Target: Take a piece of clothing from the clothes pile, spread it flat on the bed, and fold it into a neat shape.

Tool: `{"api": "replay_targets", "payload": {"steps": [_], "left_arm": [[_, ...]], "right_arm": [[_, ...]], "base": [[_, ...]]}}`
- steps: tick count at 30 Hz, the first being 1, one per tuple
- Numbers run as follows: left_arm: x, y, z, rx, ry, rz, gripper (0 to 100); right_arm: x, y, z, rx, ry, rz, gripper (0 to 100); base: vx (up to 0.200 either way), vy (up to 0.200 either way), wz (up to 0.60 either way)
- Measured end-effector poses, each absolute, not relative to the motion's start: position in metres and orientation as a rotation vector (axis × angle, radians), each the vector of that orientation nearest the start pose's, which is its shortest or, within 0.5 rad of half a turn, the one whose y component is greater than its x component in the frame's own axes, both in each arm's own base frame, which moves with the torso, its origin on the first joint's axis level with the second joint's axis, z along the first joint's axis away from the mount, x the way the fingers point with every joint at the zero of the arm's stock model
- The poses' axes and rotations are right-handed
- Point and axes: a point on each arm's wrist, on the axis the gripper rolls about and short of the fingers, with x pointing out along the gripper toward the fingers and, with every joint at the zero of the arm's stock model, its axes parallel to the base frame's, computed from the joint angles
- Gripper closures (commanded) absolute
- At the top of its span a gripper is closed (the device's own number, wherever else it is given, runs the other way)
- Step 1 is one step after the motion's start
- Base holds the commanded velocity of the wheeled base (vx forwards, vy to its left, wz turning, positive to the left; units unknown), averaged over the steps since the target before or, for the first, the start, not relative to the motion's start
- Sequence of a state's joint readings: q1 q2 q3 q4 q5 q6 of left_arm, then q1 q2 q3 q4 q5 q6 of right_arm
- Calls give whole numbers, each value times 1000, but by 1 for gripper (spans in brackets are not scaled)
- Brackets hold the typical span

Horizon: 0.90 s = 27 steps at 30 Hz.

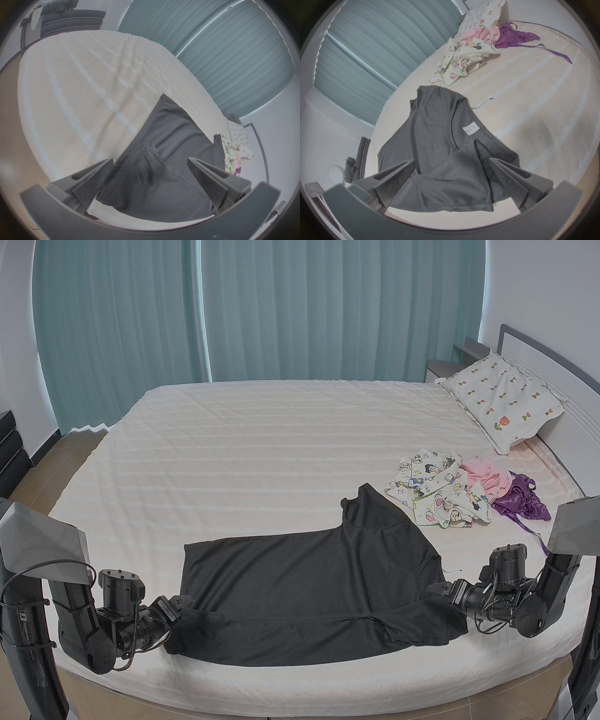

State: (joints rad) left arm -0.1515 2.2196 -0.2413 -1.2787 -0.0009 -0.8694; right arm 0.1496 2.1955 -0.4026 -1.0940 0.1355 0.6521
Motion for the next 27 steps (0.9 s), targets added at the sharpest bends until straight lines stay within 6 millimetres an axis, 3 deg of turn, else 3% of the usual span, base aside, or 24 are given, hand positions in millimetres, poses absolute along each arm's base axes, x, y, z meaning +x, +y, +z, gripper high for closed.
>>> {"api": "replay_targets", "payload": {"steps": [6, 15, 16, 27], "left_arm": [[258, -44, -18, -779, 721, 138, 0], [260, -45, -18, -777, 715, 138, 0], [261, -45, -18, -777, 713, 138, 0], [264, -41, -17, -782, 695, 153, 0]], "right_arm": [[291, 49, -29, 577, 802, 47, 0], [302, 52, -40, 598, 778, 92, 0], [304, 52, -42, 599, 766, 97, 100], [309, 42, -57, 614, 746, 60, 100]], "base": [[0, 0, 0], [0, 0, 0], [0, 0, 0], [0, 0, 0]]}}
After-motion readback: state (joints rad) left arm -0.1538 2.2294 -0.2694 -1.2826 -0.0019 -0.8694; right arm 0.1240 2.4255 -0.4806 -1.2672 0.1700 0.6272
